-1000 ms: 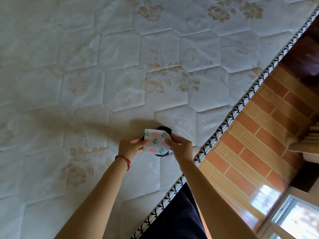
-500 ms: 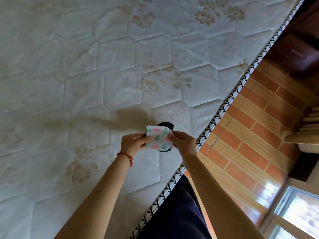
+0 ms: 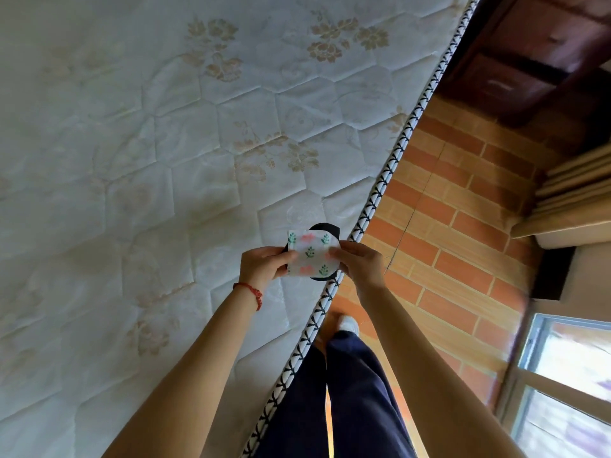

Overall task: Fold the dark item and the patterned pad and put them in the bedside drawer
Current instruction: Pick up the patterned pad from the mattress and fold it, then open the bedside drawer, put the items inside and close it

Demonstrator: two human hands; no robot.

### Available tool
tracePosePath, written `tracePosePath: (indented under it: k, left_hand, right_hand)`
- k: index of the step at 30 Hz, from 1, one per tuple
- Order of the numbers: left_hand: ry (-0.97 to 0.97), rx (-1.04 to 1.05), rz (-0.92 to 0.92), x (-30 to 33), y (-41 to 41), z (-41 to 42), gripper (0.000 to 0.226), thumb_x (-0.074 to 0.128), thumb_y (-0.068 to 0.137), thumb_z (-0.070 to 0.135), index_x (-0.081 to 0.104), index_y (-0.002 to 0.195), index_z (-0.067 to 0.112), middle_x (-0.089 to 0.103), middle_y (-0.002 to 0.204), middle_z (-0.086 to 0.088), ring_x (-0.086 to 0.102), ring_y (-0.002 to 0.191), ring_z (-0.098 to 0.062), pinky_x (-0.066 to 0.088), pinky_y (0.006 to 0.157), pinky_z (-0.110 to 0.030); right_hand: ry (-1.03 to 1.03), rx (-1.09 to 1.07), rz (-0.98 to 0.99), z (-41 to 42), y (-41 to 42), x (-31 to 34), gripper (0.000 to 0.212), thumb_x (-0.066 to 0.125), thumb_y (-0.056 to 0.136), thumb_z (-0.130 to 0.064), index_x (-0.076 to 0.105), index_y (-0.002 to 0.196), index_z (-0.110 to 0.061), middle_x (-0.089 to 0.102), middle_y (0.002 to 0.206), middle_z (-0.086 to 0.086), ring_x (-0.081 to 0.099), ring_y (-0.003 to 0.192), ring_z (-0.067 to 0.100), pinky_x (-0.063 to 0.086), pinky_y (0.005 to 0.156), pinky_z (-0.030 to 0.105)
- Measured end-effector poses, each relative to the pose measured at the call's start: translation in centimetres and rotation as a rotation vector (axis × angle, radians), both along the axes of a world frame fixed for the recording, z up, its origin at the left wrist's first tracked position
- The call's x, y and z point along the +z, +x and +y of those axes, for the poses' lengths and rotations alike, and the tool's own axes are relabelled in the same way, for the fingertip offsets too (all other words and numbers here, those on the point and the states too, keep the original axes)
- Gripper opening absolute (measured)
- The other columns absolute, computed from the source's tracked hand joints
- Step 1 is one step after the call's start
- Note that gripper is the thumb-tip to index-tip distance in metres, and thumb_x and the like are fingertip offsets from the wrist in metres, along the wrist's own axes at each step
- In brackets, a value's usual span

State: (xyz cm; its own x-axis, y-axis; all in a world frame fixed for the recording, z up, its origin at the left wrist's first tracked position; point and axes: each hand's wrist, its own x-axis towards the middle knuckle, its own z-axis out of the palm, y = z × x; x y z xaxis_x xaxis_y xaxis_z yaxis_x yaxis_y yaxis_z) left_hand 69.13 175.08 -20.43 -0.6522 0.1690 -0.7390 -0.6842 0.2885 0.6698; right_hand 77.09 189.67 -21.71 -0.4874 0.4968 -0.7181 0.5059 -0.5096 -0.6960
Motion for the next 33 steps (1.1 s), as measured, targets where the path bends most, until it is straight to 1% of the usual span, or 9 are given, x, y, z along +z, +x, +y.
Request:
tracePosePath:
  k: [4,7,12,17,20,22,27,30,33]
  left_hand:
    - [0.003,-0.037,0.026,2.1,1.1,2.7,0.027,0.071,0.076,0.005,0.066,0.1,-0.004,0.067,0.082,-0.009,0.065,0.068,-0.015,0.055,0.059,-0.014]
    - [0.027,-0.06,0.036,3.4,1.9,5.1,0.025,0.071,0.076,0.006,0.067,0.098,-0.004,0.068,0.079,-0.008,0.065,0.073,-0.019,0.055,0.061,-0.015]
    - [0.067,-0.069,0.051,5.4,3.6,9.9,0.025,0.072,0.075,0.005,0.067,0.098,-0.004,0.069,0.081,-0.011,0.066,0.075,-0.022,0.057,0.067,-0.02]
    - [0.098,-0.112,0.066,7.4,5.8,15.4,0.026,0.073,0.074,0.007,0.067,0.097,-0.003,0.069,0.085,-0.014,0.066,0.072,-0.022,0.058,0.071,-0.024]
    - [0.133,-0.13,0.083,8.6,7.0,18.8,0.021,0.072,0.075,0.007,0.068,0.093,-0.001,0.068,0.085,-0.015,0.065,0.072,-0.023,0.058,0.066,-0.023]
    - [0.147,-0.146,0.1,9.2,7.6,20.9,0.018,0.072,0.075,0.007,0.069,0.091,-0.001,0.068,0.082,-0.013,0.064,0.071,-0.022,0.058,0.066,-0.024]
    - [0.16,-0.199,0.135,10.5,8.4,25.2,0.022,0.072,0.075,0.006,0.068,0.094,-0.003,0.068,0.082,-0.011,0.064,0.074,-0.025,0.057,0.065,-0.025]
    - [0.181,-0.23,0.136,11.6,8.4,27.7,0.017,0.071,0.076,0.005,0.068,0.091,-0.002,0.069,0.081,-0.01,0.066,0.074,-0.025,0.058,0.064,-0.023]
    - [0.218,-0.255,0.123,12.6,7.7,30.2,0.016,0.069,0.077,0.002,0.067,0.092,-0.003,0.068,0.081,-0.009,0.065,0.073,-0.023,0.057,0.061,-0.021]
  right_hand:
    - [0.027,-0.034,0.023,2.3,1.6,1.6,0.029,0.07,0.075,0.003,0.064,0.103,0.009,0.065,0.08,0.01,0.063,0.073,0.022,0.057,0.065,0.022]
    - [0.044,-0.054,0.045,4.5,2.7,3.0,0.029,0.07,0.075,0.002,0.064,0.102,0.009,0.065,0.086,0.015,0.062,0.076,0.026,0.057,0.07,0.028]
    - [0.057,-0.091,0.119,8.9,5.1,6.1,0.021,0.064,0.079,0.006,0.063,0.1,0.01,0.062,0.079,0.009,0.059,0.067,0.018,0.054,0.058,0.017]
    - [0.1,-0.129,0.145,14.4,7.7,8.4,0.02,0.065,0.077,0.007,0.066,0.096,0.008,0.062,0.074,0.008,0.059,0.066,0.019,0.054,0.058,0.021]
    - [0.112,-0.152,0.15,17.5,9.1,9.6,0.008,0.067,0.076,0.005,0.068,0.081,-0.001,0.062,0.077,0.013,0.057,0.072,0.026,0.052,0.068,0.033]
    - [0.129,-0.173,0.167,19.1,9.9,10.3,0.015,0.067,0.076,0.005,0.067,0.072,-0.01,0.061,0.08,0.015,0.055,0.077,0.027,0.047,0.072,0.039]
    - [0.169,-0.225,0.198,22.7,11.6,11.8,0.015,0.065,0.077,0.006,0.069,0.074,-0.008,0.062,0.084,0.016,0.056,0.078,0.027,0.048,0.074,0.041]
    - [0.187,-0.268,0.2,24.7,11.9,12.4,0.008,0.066,0.077,0.004,0.069,0.082,0.0,0.065,0.077,0.012,0.061,0.072,0.025,0.054,0.067,0.032]
    - [0.191,-0.311,0.228,26.5,11.5,13.1,0.013,0.065,0.078,0.004,0.068,0.075,-0.008,0.065,0.076,0.01,0.061,0.071,0.023,0.054,0.067,0.031]
